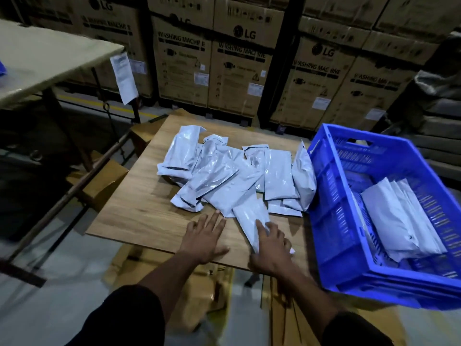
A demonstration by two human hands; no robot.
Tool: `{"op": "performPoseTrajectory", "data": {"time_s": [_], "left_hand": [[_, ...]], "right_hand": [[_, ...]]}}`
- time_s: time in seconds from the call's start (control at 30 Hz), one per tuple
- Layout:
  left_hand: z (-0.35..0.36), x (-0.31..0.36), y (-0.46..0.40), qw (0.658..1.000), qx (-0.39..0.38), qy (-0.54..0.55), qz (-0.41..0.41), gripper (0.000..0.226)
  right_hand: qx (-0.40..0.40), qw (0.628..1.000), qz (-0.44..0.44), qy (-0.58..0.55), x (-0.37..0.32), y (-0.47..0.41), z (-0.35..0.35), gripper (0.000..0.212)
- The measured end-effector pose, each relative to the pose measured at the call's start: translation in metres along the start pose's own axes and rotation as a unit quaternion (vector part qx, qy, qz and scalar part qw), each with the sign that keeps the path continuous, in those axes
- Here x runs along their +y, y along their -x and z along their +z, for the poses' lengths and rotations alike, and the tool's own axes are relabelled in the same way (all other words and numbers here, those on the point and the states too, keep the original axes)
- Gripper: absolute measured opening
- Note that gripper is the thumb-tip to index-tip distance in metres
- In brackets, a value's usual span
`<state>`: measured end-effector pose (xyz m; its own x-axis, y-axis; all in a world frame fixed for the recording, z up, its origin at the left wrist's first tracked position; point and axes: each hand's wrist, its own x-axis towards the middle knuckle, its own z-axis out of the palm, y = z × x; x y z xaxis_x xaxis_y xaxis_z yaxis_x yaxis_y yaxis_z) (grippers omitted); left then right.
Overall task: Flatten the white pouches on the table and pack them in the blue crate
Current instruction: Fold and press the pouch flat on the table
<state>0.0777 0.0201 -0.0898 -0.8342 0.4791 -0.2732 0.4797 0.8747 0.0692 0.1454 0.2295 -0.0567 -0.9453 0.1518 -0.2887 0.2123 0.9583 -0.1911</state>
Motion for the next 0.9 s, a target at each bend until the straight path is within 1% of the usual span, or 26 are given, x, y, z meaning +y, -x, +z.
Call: {"op": "performPoseTrajectory", "data": {"time_s": [0.07, 0.17, 0.23, 0.3, 0.33, 0.37, 0.4, 0.43, 0.47, 0.5, 0.57, 0.63, 0.67, 0.73, 0.8, 0.9], "left_hand": [[0.003, -0.001, -0.004, 1.0, 0.013, 0.002, -0.007, 0.105], [0.01, 0.001, -0.001, 0.999, 0.043, -0.013, -0.009, 0.101], [0.015, 0.002, 0.008, 0.995, 0.09, -0.018, 0.03, 0.089], [0.017, 0.004, 0.021, 0.982, 0.164, -0.008, 0.092, 0.075], [0.017, 0.005, 0.027, 0.975, 0.193, 0.003, 0.109, 0.072], [0.013, 0.007, 0.032, 0.972, 0.206, 0.01, 0.114, 0.069], [0.011, 0.009, 0.034, 0.97, 0.214, 0.012, 0.112, 0.066], [0.009, 0.014, 0.035, 0.97, 0.217, 0.011, 0.107, 0.063], [0.009, 0.018, 0.033, 0.972, 0.209, 0.005, 0.104, 0.06], [0.009, 0.024, 0.031, 0.977, 0.184, -0.003, 0.103, 0.06], [0.011, 0.036, 0.026, 0.986, 0.127, -0.014, 0.111, 0.063], [0.013, 0.046, 0.02, 0.989, 0.101, -0.014, 0.107, 0.065], [0.013, 0.051, 0.016, 0.99, 0.102, -0.012, 0.098, 0.065], [0.012, 0.058, 0.01, 0.99, 0.11, -0.003, 0.083, 0.065], [0.012, 0.063, 0.006, 0.99, 0.112, 0.001, 0.085, 0.068], [0.015, 0.066, 0.002, 0.993, 0.098, 0.016, 0.071, 0.076]], "right_hand": [[-0.02, 0.999, -0.04, 0.016, 0.016, 0.012, 0.001, 0.096], [-0.028, 0.987, -0.135, 0.078, 0.036, 0.022, 0.0, 0.094], [-0.048, 0.976, -0.187, 0.101, 0.042, 0.021, -0.002, 0.09], [-0.068, 0.969, -0.209, 0.109, 0.042, 0.018, -0.005, 0.09], [-0.07, 0.968, -0.216, 0.106, 0.041, 0.017, -0.007, 0.09], [-0.069, 0.968, -0.221, 0.091, 0.039, 0.016, -0.007, 0.085], [-0.064, 0.971, -0.222, 0.062, 0.036, 0.017, -0.008, 0.075], [-0.05, 0.974, -0.218, 0.028, 0.034, 0.017, -0.007, 0.067], [-0.026, 0.977, -0.213, 0.001, 0.03, 0.019, -0.005, 0.066], [-0.002, 0.979, -0.205, -0.011, 0.028, 0.02, -0.001, 0.072], [0.022, 0.983, -0.183, 0.018, 0.024, 0.02, 0.009, 0.082], [0.019, 0.988, -0.15, 0.033, 0.021, 0.017, 0.019, 0.091], [0.017, 0.991, -0.131, 0.029, 0.019, 0.016, 0.021, 0.092], [0.018, 0.993, -0.111, 0.03, 0.017, 0.013, 0.024, 0.087], [0.028, 0.993, -0.111, 0.04, 0.017, 0.012, 0.028, 0.082], [0.069, 0.99, -0.121, 0.04, 0.021, 0.012, 0.036, 0.07]]}}
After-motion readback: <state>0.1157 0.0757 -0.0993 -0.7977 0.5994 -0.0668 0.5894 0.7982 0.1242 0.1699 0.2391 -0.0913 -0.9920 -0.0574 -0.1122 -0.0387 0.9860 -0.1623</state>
